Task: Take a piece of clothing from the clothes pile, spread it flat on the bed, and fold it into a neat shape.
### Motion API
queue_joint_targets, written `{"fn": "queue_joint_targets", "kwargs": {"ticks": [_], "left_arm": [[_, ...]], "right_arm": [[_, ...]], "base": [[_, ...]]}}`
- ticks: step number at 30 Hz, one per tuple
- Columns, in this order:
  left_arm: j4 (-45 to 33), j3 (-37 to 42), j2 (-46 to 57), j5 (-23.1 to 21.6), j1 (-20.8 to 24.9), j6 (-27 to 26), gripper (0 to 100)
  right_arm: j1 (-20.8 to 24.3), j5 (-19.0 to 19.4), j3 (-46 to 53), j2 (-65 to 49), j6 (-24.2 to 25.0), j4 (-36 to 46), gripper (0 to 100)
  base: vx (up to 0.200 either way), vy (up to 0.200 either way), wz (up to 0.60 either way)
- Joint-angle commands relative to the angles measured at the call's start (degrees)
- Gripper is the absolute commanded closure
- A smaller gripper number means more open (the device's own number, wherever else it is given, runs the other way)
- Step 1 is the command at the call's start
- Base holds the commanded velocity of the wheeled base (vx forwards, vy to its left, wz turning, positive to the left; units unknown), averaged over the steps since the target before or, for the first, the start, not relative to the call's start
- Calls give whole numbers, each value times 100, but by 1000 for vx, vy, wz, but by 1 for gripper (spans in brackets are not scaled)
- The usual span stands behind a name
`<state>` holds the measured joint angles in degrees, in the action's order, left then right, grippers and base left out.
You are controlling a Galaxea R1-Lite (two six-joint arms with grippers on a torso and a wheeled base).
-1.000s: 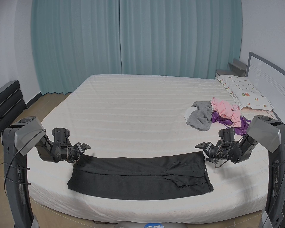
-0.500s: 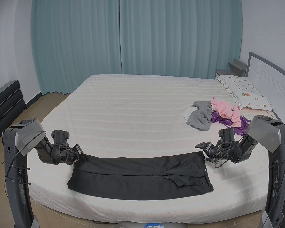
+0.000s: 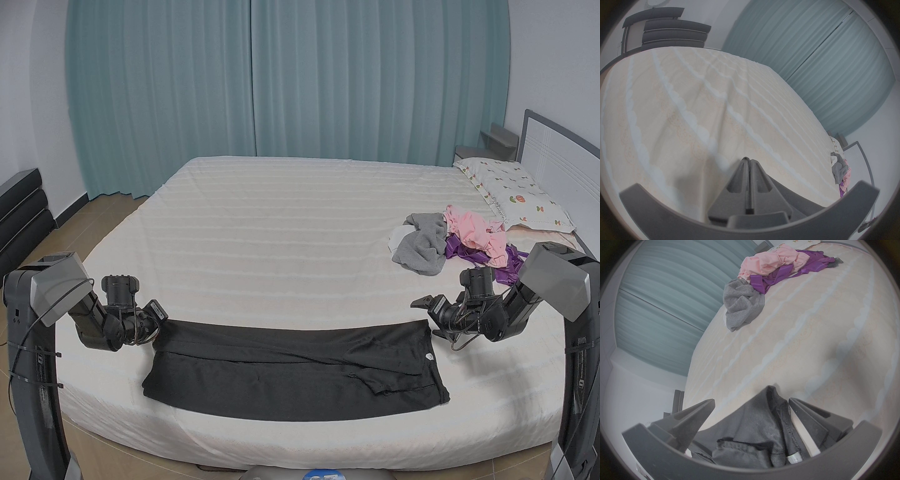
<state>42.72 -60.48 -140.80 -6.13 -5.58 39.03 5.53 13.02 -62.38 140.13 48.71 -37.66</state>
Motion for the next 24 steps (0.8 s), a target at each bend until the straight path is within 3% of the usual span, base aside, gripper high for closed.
{"fn": "queue_joint_targets", "kwargs": {"ticks": [1, 7, 8, 14, 24], "left_arm": [[17, 18, -26, 7, 5, -10, 100], [17, 18, -26, 7, 5, -10, 100], [17, 18, -18, 7, 5, -10, 100], [17, 18, -26, 7, 22, -19, 100], [26, 18, -26, 7, 22, -19, 100]], "right_arm": [[27, -10, -178, 93, 86, -5, 0], [62, -36, -284, 181, 86, -5, 0], [79, -63, -284, 199, 59, 4, 100], [158, -388, -292, 339, -134, 4, 100], [-61, -414, -301, 269, -125, 4, 100]], "base": [[0, 0, 0], [0, 0, 0], [0, 0, 0], [0, 0, 0], [0, 0, 0]]}}
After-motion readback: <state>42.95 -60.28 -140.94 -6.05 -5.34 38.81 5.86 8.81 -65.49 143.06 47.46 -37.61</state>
